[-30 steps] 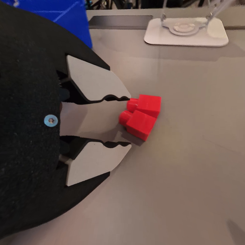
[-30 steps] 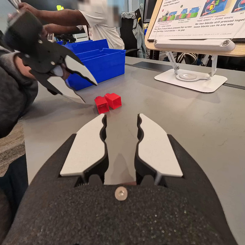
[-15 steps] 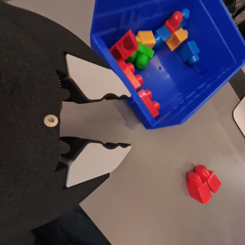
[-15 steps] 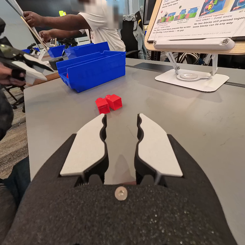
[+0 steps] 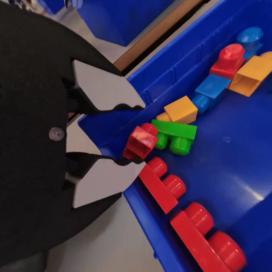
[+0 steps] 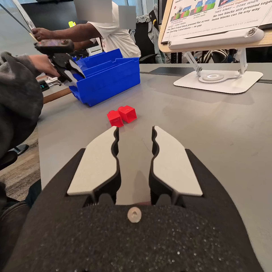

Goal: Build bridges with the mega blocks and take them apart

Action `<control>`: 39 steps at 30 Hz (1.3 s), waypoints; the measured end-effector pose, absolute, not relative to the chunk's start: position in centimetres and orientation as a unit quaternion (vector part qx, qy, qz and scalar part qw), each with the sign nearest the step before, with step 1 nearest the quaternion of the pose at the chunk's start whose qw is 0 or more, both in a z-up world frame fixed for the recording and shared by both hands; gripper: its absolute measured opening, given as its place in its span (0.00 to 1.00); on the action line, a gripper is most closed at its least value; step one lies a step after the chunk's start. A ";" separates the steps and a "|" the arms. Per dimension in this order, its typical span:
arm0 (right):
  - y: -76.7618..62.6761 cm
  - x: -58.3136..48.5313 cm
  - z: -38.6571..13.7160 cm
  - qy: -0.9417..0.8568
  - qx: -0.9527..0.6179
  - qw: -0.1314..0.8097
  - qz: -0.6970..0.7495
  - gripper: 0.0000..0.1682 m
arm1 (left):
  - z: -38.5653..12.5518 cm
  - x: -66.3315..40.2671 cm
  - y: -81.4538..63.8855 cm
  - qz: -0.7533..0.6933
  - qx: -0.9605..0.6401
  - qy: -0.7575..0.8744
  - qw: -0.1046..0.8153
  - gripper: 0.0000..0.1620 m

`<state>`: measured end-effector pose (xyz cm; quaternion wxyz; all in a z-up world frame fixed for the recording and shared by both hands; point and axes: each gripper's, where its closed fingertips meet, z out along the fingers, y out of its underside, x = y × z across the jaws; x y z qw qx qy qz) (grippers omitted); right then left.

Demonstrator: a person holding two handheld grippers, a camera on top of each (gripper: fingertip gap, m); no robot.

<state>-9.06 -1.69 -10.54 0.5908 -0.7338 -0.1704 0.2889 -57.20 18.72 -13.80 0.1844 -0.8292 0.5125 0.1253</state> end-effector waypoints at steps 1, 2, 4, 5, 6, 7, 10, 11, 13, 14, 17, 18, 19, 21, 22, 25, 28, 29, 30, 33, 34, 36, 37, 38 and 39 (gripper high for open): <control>-1.7 -9.0 -10.5 -0.169 -0.734 0.589 0.292 0.25 | -13.9 -57.2 19.2 0.138 -0.824 0.520 0.176 0.39; -1.7 -9.0 -10.6 -0.168 -0.734 0.589 0.294 0.25 | -13.9 -57.3 19.6 0.149 -0.821 0.524 0.167 0.36; -1.6 -9.0 -10.6 -0.167 -0.734 0.587 0.296 0.25 | -13.7 -57.4 19.8 0.164 -0.814 0.537 0.145 0.21; -1.6 -9.0 -10.6 -0.168 -0.734 0.587 0.296 0.25 | -13.7 -57.3 19.5 0.167 -0.809 0.549 0.132 0.05; -1.7 -9.0 -10.6 -0.168 -0.734 0.588 0.296 0.25 | -13.7 -57.4 19.2 0.172 -0.804 0.555 0.122 0.04; -1.7 -9.1 -10.5 -0.170 -0.733 0.588 0.295 0.25 | -13.6 -57.5 19.1 0.182 -0.799 0.560 0.121 0.04; -1.8 -9.2 -10.6 -0.176 -0.734 0.588 0.291 0.25 | -13.6 -57.8 19.0 0.196 -0.796 0.556 0.137 0.03; -1.8 -9.3 -10.6 -0.177 -0.734 0.588 0.291 0.25 | -13.5 -57.9 18.9 0.200 -0.796 0.554 0.142 0.03; -1.8 -9.3 -10.6 -0.179 -0.733 0.589 0.290 0.25 | -13.4 -58.1 18.9 0.210 -0.793 0.551 0.153 0.03; -1.9 -9.3 -10.5 -0.179 -0.732 0.590 0.289 0.25 | -13.1 -58.2 19.1 0.219 -0.790 0.548 0.165 0.02; -1.9 -9.3 -10.5 -0.177 -0.732 0.591 0.290 0.25 | -11.4 -58.0 19.7 0.240 -0.783 0.535 0.207 0.00; -1.9 -9.3 -10.5 -0.177 -0.732 0.590 0.291 0.25 | -10.5 -57.6 19.7 0.237 -0.781 0.531 0.228 0.00; -1.9 -9.3 -10.5 -0.177 -0.732 0.590 0.291 0.25 | -9.3 -56.9 19.8 0.233 -0.777 0.527 0.253 0.00; -1.8 -9.3 -10.5 -0.176 -0.732 0.590 0.291 0.25 | -6.7 -55.3 20.1 0.237 -0.764 0.516 0.306 0.00; -1.8 -9.3 -10.5 -0.176 -0.732 0.590 0.291 0.25 | -5.3 -54.2 20.2 0.237 -0.756 0.510 0.335 0.00; -1.9 -9.3 -10.5 -0.177 -0.732 0.590 0.290 0.25 | -1.3 -48.1 19.1 0.189 -0.728 0.497 0.432 0.01; -1.9 -9.3 -10.6 -0.177 -0.732 0.590 0.290 0.25 | 0.4 -38.9 16.5 0.080 -0.705 0.494 0.503 0.00; -1.9 -9.3 -10.5 -0.178 -0.732 0.590 0.290 0.25 | 0.0 -35.8 15.8 0.051 -0.700 0.491 0.516 0.00; -1.9 -9.3 -10.5 -0.177 -0.732 0.591 0.290 0.25 | -0.7 -33.1 15.4 0.036 -0.699 0.487 0.523 0.00; -1.9 -9.2 -10.4 -0.176 -0.730 0.593 0.291 0.25 | -4.9 -26.8 16.5 0.024 -0.706 0.479 0.521 0.00; -1.9 -9.2 -10.4 -0.176 -0.729 0.593 0.292 0.25 | -6.5 -25.3 17.2 0.019 -0.715 0.475 0.513 0.01; -1.9 -9.2 -10.4 -0.176 -0.729 0.593 0.294 0.25 | -9.4 -23.3 18.9 0.006 -0.732 0.467 0.496 0.00; -1.9 -9.2 -10.4 -0.175 -0.728 0.593 0.294 0.25 | -10.5 -22.8 19.6 0.002 -0.738 0.461 0.492 0.00; -2.0 -9.2 -10.4 -0.175 -0.727 0.594 0.295 0.25 | -11.3 -22.5 20.2 -0.001 -0.745 0.453 0.490 0.00; -2.0 -9.2 -10.4 -0.176 -0.727 0.594 0.297 0.25 | -11.9 -22.4 20.5 -0.001 -0.752 0.444 0.487 0.00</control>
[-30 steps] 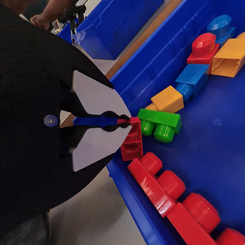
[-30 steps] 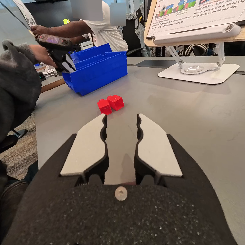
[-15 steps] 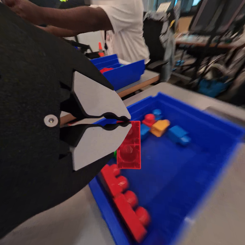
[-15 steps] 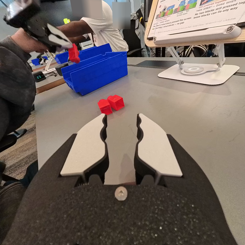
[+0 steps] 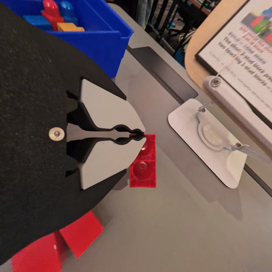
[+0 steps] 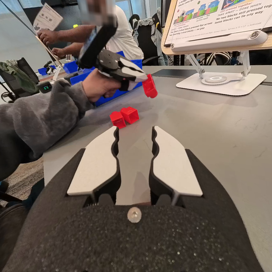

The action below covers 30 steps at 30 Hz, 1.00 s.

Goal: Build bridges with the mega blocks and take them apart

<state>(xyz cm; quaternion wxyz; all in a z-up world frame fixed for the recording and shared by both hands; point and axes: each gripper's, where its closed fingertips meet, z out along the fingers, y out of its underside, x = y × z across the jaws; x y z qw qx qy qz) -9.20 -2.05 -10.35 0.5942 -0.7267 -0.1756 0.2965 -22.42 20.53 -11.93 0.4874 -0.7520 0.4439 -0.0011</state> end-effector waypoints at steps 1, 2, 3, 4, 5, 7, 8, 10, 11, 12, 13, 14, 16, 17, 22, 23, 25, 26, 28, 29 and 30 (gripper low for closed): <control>-2.1 -9.2 -10.4 -0.176 -0.727 0.593 0.299 0.25 | -12.4 -22.3 20.6 -0.006 -0.757 0.435 0.487 0.00; -2.2 -9.3 -10.4 -0.177 -0.726 0.592 0.301 0.25 | -12.7 -22.3 20.5 -0.011 -0.760 0.430 0.487 0.00; -2.2 -9.3 -10.3 -0.177 -0.725 0.593 0.301 0.25 | -12.9 -22.4 20.4 -0.008 -0.762 0.423 0.491 0.00; -2.3 -9.3 -10.3 -0.178 -0.725 0.594 0.301 0.25 | -13.0 -22.6 20.2 -0.001 -0.762 0.418 0.495 0.00; -2.3 -9.3 -10.3 -0.180 -0.725 0.593 0.300 0.25 | -13.2 -22.8 20.0 0.006 -0.761 0.416 0.499 0.01; -2.3 -9.4 -10.4 -0.183 -0.725 0.593 0.299 0.25 | -13.6 -23.4 19.6 0.018 -0.760 0.410 0.503 0.01; -2.3 -9.5 -10.4 -0.184 -0.725 0.593 0.297 0.25 | -14.0 -23.6 19.3 0.017 -0.762 0.409 0.501 0.00; -2.4 -9.5 -10.4 -0.185 -0.725 0.593 0.298 0.25 | -14.9 -24.0 18.7 0.010 -0.771 0.406 0.490 0.01; -2.5 -9.5 -10.4 -0.185 -0.725 0.594 0.297 0.25 | -15.0 -24.2 18.5 0.007 -0.771 0.405 0.491 0.01; -2.5 -9.5 -10.3 -0.184 -0.724 0.595 0.296 0.25 | -15.1 -24.5 18.2 0.004 -0.772 0.405 0.490 0.01; -2.5 -9.4 -10.3 -0.183 -0.723 0.596 0.296 0.25 | -15.3 -25.0 18.1 0.004 -0.775 0.405 0.484 0.03; -2.5 -9.4 -10.3 -0.183 -0.723 0.596 0.297 0.25 | -15.3 -25.4 17.9 0.000 -0.780 0.405 0.478 0.08; -2.5 -9.4 -10.3 -0.182 -0.724 0.594 0.299 0.25 | -15.6 -26.8 17.4 -0.007 -0.796 0.401 0.453 0.17; -2.5 -9.4 -10.3 -0.182 -0.724 0.594 0.300 0.25 | -15.5 -27.5 17.2 -0.009 -0.802 0.395 0.447 0.20; -2.5 -9.5 -10.3 -0.186 -0.723 0.594 0.298 0.25 | -14.1 -30.6 12.9 -0.054 -0.821 0.377 0.426 0.29; -2.6 -9.6 -10.3 -0.187 -0.724 0.594 0.297 0.25 | -13.8 -31.0 11.5 -0.074 -0.824 0.369 0.423 0.31; -2.6 -9.6 -10.3 -0.189 -0.724 0.594 0.296 0.25 | -13.2 -31.4 8.5 -0.116 -0.825 0.350 0.429 0.31; -2.6 -9.6 -10.3 -0.189 -0.724 0.593 0.296 0.25 | -13.1 -31.6 7.0 -0.134 -0.824 0.340 0.433 0.32; -2.6 -9.7 -10.4 -0.191 -0.725 0.591 0.297 0.26 | -13.7 -31.7 4.3 -0.159 -0.822 0.341 0.428 0.32; -2.6 -9.7 -10.4 -0.192 -0.726 0.590 0.296 0.26 | -14.2 -31.9 3.4 -0.155 -0.823 0.342 0.426 0.32; -2.6 -9.9 -10.5 -0.196 -0.728 0.587 0.296 0.26 | -14.6 -32.3 2.8 -0.145 -0.823 0.343 0.430 0.34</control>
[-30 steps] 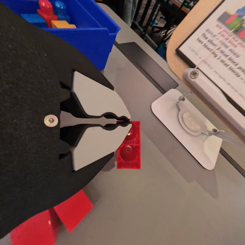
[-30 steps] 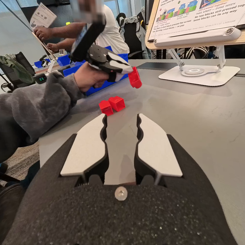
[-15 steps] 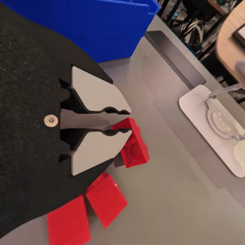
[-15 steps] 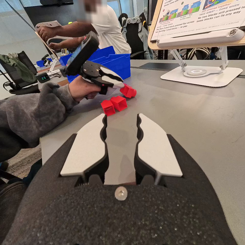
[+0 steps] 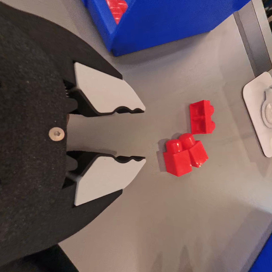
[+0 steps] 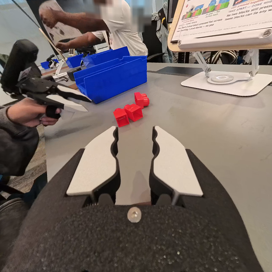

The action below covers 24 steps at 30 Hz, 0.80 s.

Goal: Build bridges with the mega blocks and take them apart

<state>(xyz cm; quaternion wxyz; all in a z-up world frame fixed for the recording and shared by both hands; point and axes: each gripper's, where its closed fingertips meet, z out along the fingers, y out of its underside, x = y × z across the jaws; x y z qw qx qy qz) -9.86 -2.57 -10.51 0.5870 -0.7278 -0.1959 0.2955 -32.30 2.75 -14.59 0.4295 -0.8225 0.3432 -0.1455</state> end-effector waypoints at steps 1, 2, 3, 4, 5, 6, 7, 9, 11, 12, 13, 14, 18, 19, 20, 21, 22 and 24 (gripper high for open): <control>-2.6 -10.1 -10.7 -0.203 -0.730 0.581 0.296 0.28 | -14.8 -32.6 2.3 -0.137 -0.821 0.343 0.435 0.34; -2.5 -10.4 -10.9 -0.213 -0.737 0.570 0.295 0.30 | -14.9 -32.8 2.1 -0.133 -0.818 0.341 0.443 0.34; -2.4 -10.9 -11.4 -0.234 -0.750 0.549 0.285 0.35 | -14.9 -32.9 1.9 -0.136 -0.816 0.339 0.448 0.33; -2.1 -11.4 -12.2 -0.264 -0.770 0.518 0.262 0.40 | -14.9 -32.9 1.8 -0.144 -0.816 0.336 0.448 0.32; -1.8 -11.9 -12.7 -0.288 -0.788 0.491 0.235 0.43 | -14.9 -32.8 1.8 -0.151 -0.816 0.333 0.448 0.32; -1.4 -12.8 -12.9 -0.308 -0.798 0.468 0.223 0.44 | -14.8 -32.9 1.9 -0.155 -0.816 0.330 0.449 0.32; -1.2 -14.2 -13.0 -0.332 -0.805 0.438 0.222 0.46 | -14.7 -32.9 2.0 -0.155 -0.815 0.328 0.450 0.32; 0.0 -16.8 -13.6 -0.378 -0.823 0.384 0.183 0.53 | -14.6 -33.2 2.2 -0.149 -0.815 0.329 0.454 0.31; 1.6 -19.6 -13.5 -0.421 -0.818 0.361 0.149 0.51 | -14.5 -33.3 2.3 -0.142 -0.812 0.332 0.458 0.31; 2.2 -21.0 -13.7 -0.441 -0.817 0.341 0.147 0.52 | -14.6 -33.3 2.3 -0.141 -0.812 0.334 0.458 0.31; 3.0 -21.9 -14.1 -0.457 -0.817 0.323 0.141 0.52 | -14.7 -33.3 2.3 -0.142 -0.812 0.335 0.455 0.31; 4.0 -22.4 -14.5 -0.470 -0.817 0.313 0.123 0.52 | -14.9 -33.2 2.3 -0.146 -0.813 0.336 0.453 0.31; 6.5 -22.8 -16.2 -0.498 -0.821 0.265 0.087 0.53 | -15.7 -33.0 2.1 -0.163 -0.817 0.340 0.436 0.31; 7.0 -22.7 -16.5 -0.500 -0.823 0.257 0.080 0.53 | -15.8 -32.9 2.0 -0.170 -0.817 0.341 0.432 0.31; 7.4 -22.8 -16.9 -0.504 -0.822 0.254 0.076 0.53 | -16.0 -32.8 1.9 -0.176 -0.818 0.343 0.427 0.31; 7.7 -22.9 -17.1 -0.504 -0.823 0.251 0.077 0.53 | -16.1 -32.7 1.8 -0.181 -0.819 0.344 0.422 0.31; 7.9 -22.9 -17.5 -0.502 -0.826 0.244 0.076 0.53 | -16.3 -32.6 1.7 -0.185 -0.820 0.345 0.418 0.31; 7.7 -23.0 -18.2 -0.501 -0.831 0.226 0.089 0.54 | -16.5 -32.5 1.4 -0.192 -0.821 0.348 0.410 0.31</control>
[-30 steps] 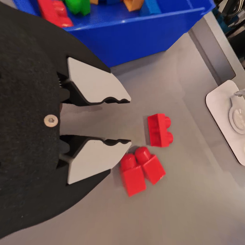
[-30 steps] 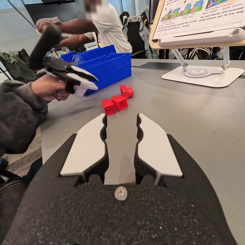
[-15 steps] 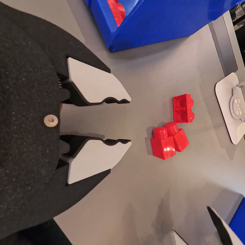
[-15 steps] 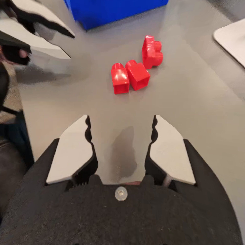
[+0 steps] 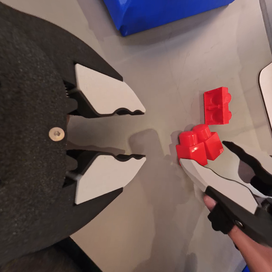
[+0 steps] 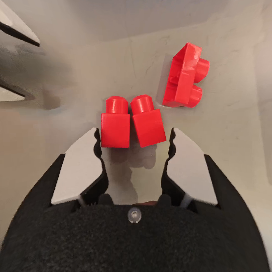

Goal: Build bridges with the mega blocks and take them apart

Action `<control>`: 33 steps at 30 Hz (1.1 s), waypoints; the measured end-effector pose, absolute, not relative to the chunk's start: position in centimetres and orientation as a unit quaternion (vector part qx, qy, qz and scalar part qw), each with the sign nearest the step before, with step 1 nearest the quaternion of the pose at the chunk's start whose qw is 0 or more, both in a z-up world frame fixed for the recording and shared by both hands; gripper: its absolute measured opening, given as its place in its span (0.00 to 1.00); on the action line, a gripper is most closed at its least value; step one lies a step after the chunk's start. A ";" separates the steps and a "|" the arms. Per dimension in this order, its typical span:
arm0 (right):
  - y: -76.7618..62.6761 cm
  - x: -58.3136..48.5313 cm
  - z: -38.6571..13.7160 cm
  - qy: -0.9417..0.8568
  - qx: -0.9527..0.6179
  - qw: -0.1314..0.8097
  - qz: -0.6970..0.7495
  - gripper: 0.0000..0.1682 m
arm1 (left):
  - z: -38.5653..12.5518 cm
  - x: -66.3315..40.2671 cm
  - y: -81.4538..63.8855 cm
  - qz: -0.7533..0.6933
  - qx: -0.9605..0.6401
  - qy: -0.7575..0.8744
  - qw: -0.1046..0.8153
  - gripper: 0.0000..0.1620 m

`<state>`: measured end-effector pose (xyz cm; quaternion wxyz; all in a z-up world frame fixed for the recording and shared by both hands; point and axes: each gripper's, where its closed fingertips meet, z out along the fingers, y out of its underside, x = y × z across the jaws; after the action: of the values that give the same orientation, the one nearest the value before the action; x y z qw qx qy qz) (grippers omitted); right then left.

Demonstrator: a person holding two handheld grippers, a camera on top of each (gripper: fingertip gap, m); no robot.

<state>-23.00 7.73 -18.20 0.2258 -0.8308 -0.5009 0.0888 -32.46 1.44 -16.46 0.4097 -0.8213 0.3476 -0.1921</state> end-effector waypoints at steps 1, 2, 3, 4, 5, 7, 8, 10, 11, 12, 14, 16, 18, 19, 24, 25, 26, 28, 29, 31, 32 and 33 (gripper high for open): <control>7.7 -22.9 -18.6 -0.500 -0.833 0.220 0.088 0.54 | -16.4 -32.4 1.3 -0.194 -0.821 0.349 0.408 0.31; 7.7 -22.8 -19.0 -0.501 -0.835 0.213 0.083 0.54 | -16.4 -32.2 1.2 -0.196 -0.820 0.351 0.408 0.31; 7.7 -22.8 -19.1 -0.501 -0.834 0.213 0.083 0.54 | -16.3 -32.1 1.1 -0.198 -0.819 0.352 0.408 0.31; 7.6 -22.9 -19.2 -0.500 -0.835 0.214 0.086 0.54 | -16.2 -31.9 1.0 -0.200 -0.818 0.354 0.408 0.31; 7.6 -23.0 -19.2 -0.498 -0.836 0.215 0.089 0.54 | -16.1 -31.8 0.9 -0.201 -0.817 0.355 0.408 0.31; 7.8 -23.3 -19.3 -0.495 -0.837 0.214 0.090 0.53 | -16.0 -31.4 0.6 -0.203 -0.815 0.360 0.406 0.31; 7.9 -23.4 -19.3 -0.493 -0.838 0.215 0.089 0.53 | -16.1 -31.3 0.5 -0.203 -0.815 0.362 0.405 0.31; 8.0 -23.6 -19.5 -0.492 -0.840 0.208 0.090 0.53 | -16.1 -31.0 0.3 -0.204 -0.814 0.367 0.402 0.31; 8.1 -23.6 -19.6 -0.491 -0.842 0.207 0.086 0.53 | -16.1 -30.9 0.3 -0.204 -0.814 0.368 0.401 0.31; 8.1 -23.7 -19.6 -0.487 -0.844 0.203 0.089 0.53 | -16.1 -30.9 0.2 -0.204 -0.814 0.369 0.401 0.31; 8.0 -23.6 -19.7 -0.482 -0.849 0.196 0.093 0.51 | -16.2 -30.9 0.2 -0.203 -0.814 0.370 0.400 0.31; 7.8 -23.6 -19.7 -0.483 -0.849 0.193 0.096 0.47 | -16.2 -30.8 0.1 -0.204 -0.813 0.371 0.399 0.31; 7.7 -23.6 -19.7 -0.482 -0.850 0.190 0.098 0.46 | -16.2 -30.8 0.1 -0.203 -0.813 0.372 0.399 0.31; 7.7 -23.5 -19.7 -0.481 -0.850 0.190 0.098 0.46 | -16.2 -30.8 0.1 -0.204 -0.813 0.372 0.399 0.31; 7.7 -23.1 -19.5 -0.477 -0.852 0.194 0.099 0.45 | -16.3 -30.8 0.0 -0.198 -0.812 0.376 0.399 0.31; 7.7 -23.0 -19.3 -0.475 -0.852 0.198 0.100 0.45 | -16.3 -30.8 0.0 -0.195 -0.812 0.377 0.400 0.31; 7.6 -22.9 -19.1 -0.474 -0.850 0.204 0.102 0.45 | -16.4 -30.8 0.1 -0.192 -0.812 0.378 0.402 0.31; 7.5 -22.5 -18.2 -0.471 -0.847 0.225 0.104 0.45 | -16.4 -30.9 0.2 -0.185 -0.811 0.380 0.405 0.30; 7.4 -22.2 -17.6 -0.468 -0.844 0.241 0.103 0.45 | -16.5 -30.9 0.3 -0.180 -0.810 0.381 0.407 0.30; 7.0 -21.3 -16.2 -0.460 -0.837 0.281 0.095 0.45 | -16.5 -31.0 0.5 -0.172 -0.808 0.382 0.413 0.31; 6.7 -20.7 -15.4 -0.454 -0.832 0.305 0.090 0.45 | -16.4 -31.1 0.7 -0.168 -0.807 0.382 0.417 0.31; 6.3 -20.0 -14.8 -0.444 -0.830 0.328 0.083 0.45 | -16.3 -31.1 0.9 -0.163 -0.806 0.382 0.421 0.32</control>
<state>-19.97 6.28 -14.81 0.3276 -0.8296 -0.4445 0.0832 -31.07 0.88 -16.35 0.4211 -0.8064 0.3818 -0.1629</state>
